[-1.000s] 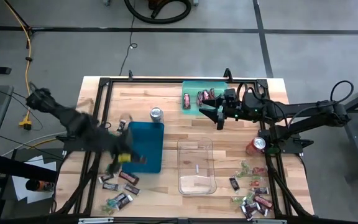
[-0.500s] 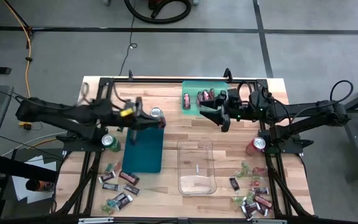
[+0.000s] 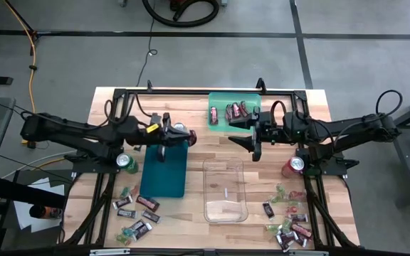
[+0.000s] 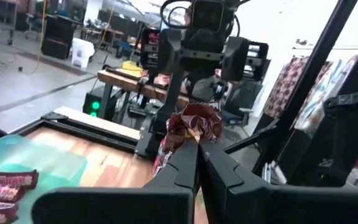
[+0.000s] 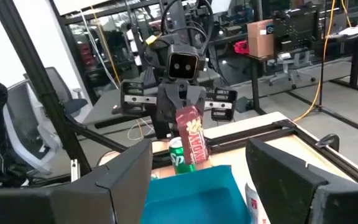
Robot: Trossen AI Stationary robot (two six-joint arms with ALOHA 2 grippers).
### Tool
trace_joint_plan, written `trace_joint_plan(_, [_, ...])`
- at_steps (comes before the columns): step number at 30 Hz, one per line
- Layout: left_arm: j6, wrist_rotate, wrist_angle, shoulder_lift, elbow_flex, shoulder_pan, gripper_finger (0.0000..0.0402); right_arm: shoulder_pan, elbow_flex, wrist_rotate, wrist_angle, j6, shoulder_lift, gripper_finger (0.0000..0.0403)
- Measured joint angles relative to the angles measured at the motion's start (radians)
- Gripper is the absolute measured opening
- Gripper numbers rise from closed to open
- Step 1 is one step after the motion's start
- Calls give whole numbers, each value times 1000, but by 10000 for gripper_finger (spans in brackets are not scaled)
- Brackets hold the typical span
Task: Sort candy
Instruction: Put the chocolate peanut bar into the green bin
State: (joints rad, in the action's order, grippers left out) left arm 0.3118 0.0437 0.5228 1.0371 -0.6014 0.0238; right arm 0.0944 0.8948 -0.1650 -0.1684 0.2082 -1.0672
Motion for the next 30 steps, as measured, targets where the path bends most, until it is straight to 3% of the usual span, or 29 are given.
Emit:
trace_joint_plan(4, [-9, 20, -2, 31, -6, 0, 0, 0, 0, 0, -1, 0, 0, 254])
trace_joint_plan(8, [-111, 39, -25, 120, -79, -23, 0, -9, 0, 0, -20, 0, 0, 254])
trace_joint_plan(16, [-284, -1, -220, 362, -364, -253, 0, -11, 0, -1, -105, -11, 19, 254])
trace_joint_plan(21, [-254, -85, -219, 555, -486, -342, 0, -18, 0, -16, -117, -16, 40, 254])
trace_joint_plan(25, [-172, 10, -184, 713, -574, -357, 0, -18, 0, -47, -112, -17, 52, 254])
trace_joint_plan(30, [106, 140, -192, 876, -671, -359, 0, -18, 0, -88, -113, -16, 59, 254])
